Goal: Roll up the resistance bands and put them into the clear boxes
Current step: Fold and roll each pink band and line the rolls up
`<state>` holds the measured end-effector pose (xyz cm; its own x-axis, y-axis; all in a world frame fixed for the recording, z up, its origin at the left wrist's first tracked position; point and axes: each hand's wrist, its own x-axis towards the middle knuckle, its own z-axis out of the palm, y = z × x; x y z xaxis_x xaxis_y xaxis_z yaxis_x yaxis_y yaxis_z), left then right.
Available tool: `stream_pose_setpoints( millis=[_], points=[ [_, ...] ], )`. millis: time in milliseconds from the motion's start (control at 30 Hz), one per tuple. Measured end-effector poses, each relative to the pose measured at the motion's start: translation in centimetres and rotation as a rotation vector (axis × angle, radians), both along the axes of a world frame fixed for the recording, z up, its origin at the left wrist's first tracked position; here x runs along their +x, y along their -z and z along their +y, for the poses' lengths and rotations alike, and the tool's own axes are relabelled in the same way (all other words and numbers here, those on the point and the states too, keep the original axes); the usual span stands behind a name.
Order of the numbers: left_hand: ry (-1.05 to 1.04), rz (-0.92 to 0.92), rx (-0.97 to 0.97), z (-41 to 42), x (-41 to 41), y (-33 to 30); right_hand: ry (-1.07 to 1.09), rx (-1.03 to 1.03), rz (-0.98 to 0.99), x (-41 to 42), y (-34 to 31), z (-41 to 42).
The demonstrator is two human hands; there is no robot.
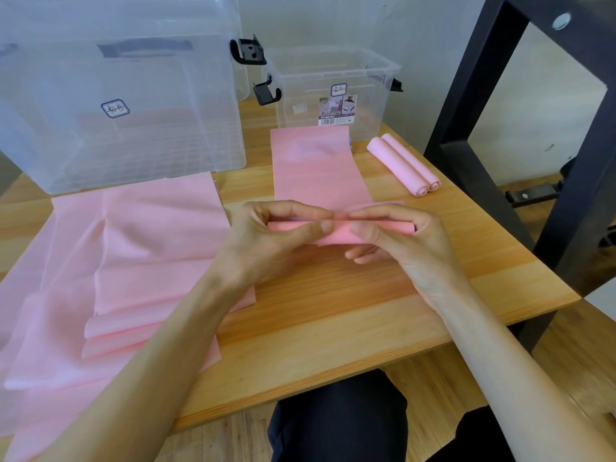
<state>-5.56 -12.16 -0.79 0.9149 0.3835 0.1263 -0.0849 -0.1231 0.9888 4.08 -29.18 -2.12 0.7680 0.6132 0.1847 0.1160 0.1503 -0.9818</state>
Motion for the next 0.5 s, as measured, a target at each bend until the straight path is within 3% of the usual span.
stream_pose_setpoints(
  millis=[133,333,500],
  points=[
    [-0.022,0.083,-0.068,0.23,0.01,0.04,-0.021,-0.007,-0.024,-0.05,0.02,0.05],
    [0.022,-0.01,0.041,-0.03,-0.14,-0.18,0.009,-0.014,0.016,0.04,0.03,-0.04],
    [-0.03,0.057,-0.021,0.2,-0.04,-0.05,-0.022,0.008,-0.016,-0.06,-0.04,0.04]
  ],
)
